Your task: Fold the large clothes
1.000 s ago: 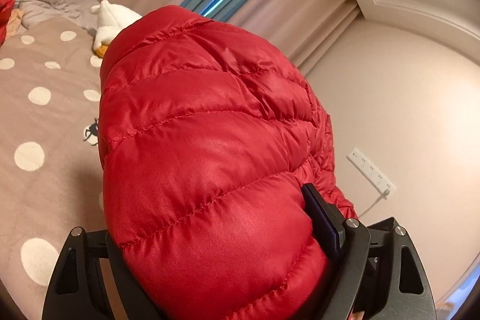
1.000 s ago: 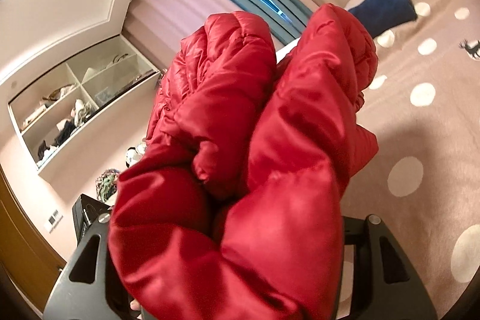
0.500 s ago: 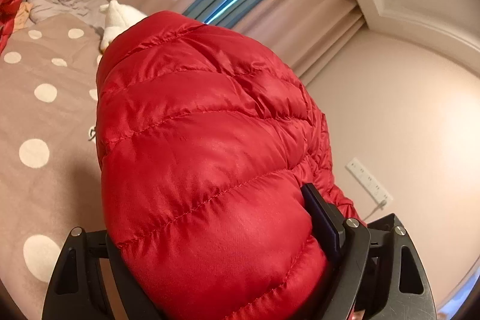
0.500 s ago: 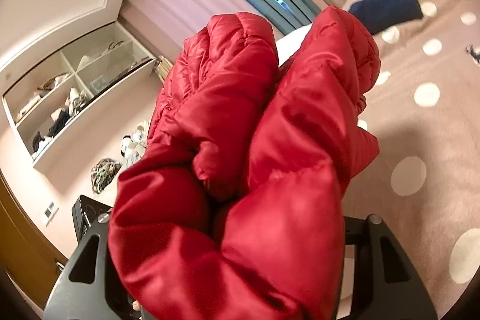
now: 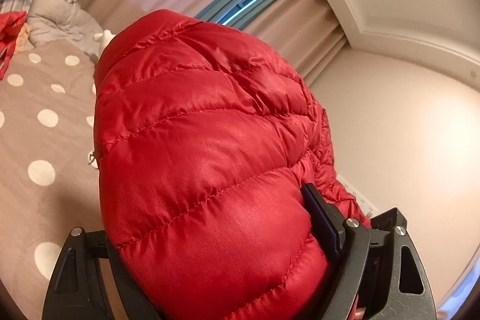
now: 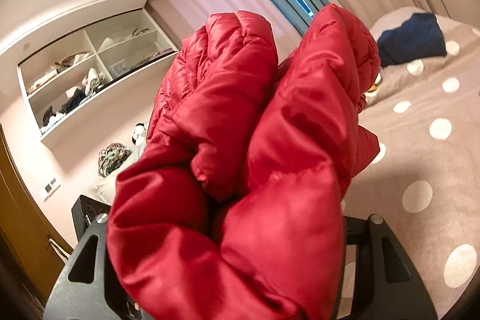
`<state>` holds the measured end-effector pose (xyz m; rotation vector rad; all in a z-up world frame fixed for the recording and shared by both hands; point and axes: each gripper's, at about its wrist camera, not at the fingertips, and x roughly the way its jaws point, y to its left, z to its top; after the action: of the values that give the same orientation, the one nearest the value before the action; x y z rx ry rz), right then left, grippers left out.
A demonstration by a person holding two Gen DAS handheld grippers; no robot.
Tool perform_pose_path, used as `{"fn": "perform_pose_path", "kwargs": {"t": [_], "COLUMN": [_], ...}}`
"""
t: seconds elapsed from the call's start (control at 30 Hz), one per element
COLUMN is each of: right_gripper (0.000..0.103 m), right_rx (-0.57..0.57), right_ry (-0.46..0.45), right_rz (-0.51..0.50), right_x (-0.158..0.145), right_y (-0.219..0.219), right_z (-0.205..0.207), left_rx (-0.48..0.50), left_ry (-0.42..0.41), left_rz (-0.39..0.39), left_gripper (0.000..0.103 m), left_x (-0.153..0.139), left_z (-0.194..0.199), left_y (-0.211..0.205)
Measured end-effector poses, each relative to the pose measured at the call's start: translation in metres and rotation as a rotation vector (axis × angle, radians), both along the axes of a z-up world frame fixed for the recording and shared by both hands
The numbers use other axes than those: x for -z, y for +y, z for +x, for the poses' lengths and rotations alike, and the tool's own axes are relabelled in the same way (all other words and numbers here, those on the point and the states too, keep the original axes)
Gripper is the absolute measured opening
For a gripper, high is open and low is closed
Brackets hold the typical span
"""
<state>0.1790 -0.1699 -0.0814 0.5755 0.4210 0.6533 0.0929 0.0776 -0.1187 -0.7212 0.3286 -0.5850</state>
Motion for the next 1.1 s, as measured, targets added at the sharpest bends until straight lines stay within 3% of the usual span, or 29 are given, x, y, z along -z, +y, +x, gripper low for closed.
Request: {"fn": "perform_pose_path", "kwargs": {"t": [0.4, 0.63, 0.93, 1.1], "right_gripper": [0.059, 0.059, 0.059, 0.06], "right_rx": [0.021, 0.016, -0.003, -0.008], "right_ry": [0.007, -0.032, -0.071, -0.112], "right_rz": [-0.032, -0.028, -0.005, 0.011], "right_x": [-0.006, -0.023, -0.049, -0.07], "right_y": [-0.003, -0.007, -0.005, -0.007], "right_z": [-0.007, -0.028, -0.047, -0.058], "left_rx": [0.021, 0.0, -0.056, -0.056], "left_ry": [0.011, -0.05, -0.079, -0.111], "left_rz": [-0.005, 0.02, 0.139, 0.163], "left_gripper": [0.084, 0.084, 0.084, 0.084], "left_x": [-0.005, -0.022, -0.072, -0.098], "left_z": [0.011, -0.012, -0.039, -0.046], "left_y": [-0.005, -0.006, -0.007, -0.009]}}
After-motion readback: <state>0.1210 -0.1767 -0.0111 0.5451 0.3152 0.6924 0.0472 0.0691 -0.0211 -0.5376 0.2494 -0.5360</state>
